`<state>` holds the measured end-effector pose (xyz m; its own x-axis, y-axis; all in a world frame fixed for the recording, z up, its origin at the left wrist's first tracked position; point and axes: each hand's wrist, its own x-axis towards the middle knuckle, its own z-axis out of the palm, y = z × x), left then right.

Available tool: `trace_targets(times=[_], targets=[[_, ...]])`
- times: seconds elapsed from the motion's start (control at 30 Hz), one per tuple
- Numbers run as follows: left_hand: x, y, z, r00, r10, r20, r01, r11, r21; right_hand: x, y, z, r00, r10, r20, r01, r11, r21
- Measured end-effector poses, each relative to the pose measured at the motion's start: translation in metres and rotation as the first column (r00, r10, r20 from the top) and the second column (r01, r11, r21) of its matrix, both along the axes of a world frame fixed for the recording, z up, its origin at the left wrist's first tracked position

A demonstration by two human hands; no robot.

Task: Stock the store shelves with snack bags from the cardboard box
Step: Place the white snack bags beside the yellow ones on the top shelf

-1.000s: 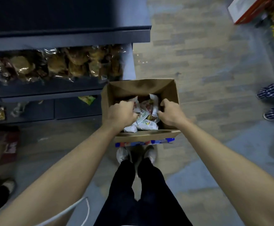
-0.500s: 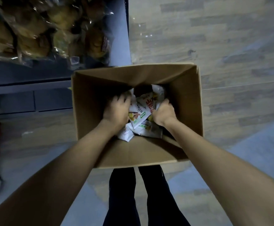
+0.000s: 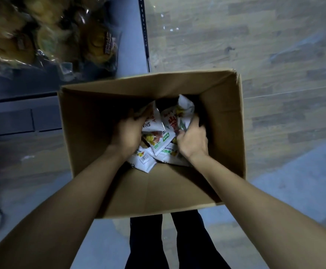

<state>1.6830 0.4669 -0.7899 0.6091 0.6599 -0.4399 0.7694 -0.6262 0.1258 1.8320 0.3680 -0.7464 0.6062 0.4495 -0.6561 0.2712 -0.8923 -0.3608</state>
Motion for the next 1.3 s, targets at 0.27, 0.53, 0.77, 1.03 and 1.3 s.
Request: trace_targets(times=[0.27, 0.53, 0.77, 1.03, 1.3], targets=[[-0.004, -0.029, 0.060, 0.982, 0.147, 0.122, -0.158, 0.984, 0.087, -0.009, -0.016, 0.047, 0.851, -0.492, -0.181, 0.520, 0.836, 0.173], [-0.007, -0.053, 0.072, 0.926, 0.230, 0.299, -0.271, 0.957, 0.101, -0.010, -0.024, 0.057, 1.000, 0.003, -0.013, 0.001, 0.969, 0.249], [-0.018, -0.060, 0.064, 0.872, 0.461, 0.164, -0.471, 0.882, 0.024, 0.010, 0.003, 0.033, 0.804, 0.593, 0.027, -0.594, 0.804, 0.018], [-0.016, -0.056, 0.046, 0.845, 0.520, 0.127, -0.517, 0.854, -0.059, -0.018, 0.000, 0.021, 0.984, 0.076, 0.162, -0.076, 0.997, -0.006], [-0.019, -0.055, 0.000, 0.895, 0.443, -0.057, -0.444, 0.867, -0.227, -0.050, 0.017, -0.021, 0.950, -0.076, -0.303, 0.002, 0.972, -0.236]])
